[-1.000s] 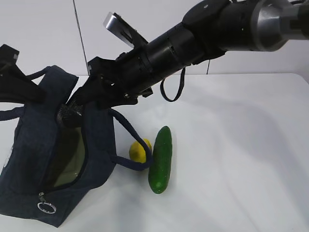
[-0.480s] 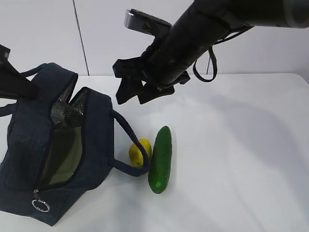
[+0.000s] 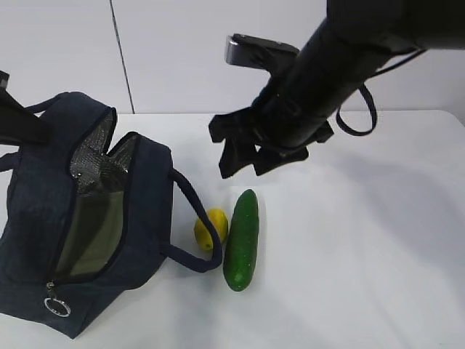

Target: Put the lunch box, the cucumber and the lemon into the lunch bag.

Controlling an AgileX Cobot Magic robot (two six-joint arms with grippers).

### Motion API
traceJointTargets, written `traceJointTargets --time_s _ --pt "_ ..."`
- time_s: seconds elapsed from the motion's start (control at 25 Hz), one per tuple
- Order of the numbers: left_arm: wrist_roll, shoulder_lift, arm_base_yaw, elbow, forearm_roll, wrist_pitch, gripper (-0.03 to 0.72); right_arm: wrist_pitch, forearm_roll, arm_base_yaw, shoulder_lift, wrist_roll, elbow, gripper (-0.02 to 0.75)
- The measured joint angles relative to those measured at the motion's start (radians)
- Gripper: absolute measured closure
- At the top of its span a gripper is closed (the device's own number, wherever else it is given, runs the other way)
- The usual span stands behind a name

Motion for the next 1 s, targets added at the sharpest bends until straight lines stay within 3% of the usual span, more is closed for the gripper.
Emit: traceJointTargets --time_s 0.2,0.72,1.0 --pt "0.011 -0.002 0.000 0.006 0.000 -0.006 0.687 -0.122 0.022 0.002 -0.070 0.021 0.158 0.339" --pt "0.035 -0.004 0.030 0.009 -0.023 0.003 0.687 -0.356 0.055 0.002 -0.073 0.083 0.314 0.339" --pt "0.037 -0.004 0.030 0.009 -0.030 0.010 0.687 -0.409 0.072 0.002 -0.073 0.091 0.318 0.339"
